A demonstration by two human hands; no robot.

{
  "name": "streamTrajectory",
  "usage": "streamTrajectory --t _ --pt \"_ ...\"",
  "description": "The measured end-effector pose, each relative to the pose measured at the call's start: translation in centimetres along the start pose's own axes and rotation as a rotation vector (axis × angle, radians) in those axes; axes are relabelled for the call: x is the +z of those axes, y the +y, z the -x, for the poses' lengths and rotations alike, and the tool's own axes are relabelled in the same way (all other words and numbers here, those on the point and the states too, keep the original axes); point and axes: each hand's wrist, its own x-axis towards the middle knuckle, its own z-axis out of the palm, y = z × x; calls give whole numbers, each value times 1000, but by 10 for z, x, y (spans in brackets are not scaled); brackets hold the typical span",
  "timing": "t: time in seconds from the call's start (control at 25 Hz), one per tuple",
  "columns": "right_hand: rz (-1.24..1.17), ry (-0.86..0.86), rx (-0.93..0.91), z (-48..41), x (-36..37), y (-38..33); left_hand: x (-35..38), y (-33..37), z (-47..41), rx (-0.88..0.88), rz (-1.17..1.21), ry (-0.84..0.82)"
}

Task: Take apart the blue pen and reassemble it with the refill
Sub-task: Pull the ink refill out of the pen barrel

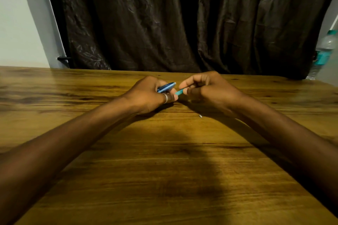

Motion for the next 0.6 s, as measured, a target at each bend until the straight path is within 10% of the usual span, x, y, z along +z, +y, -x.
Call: streamTrajectory --t 0.6 --pt "-241 33 5 2 6 -1 -8 -2 -5 -54 172 33"
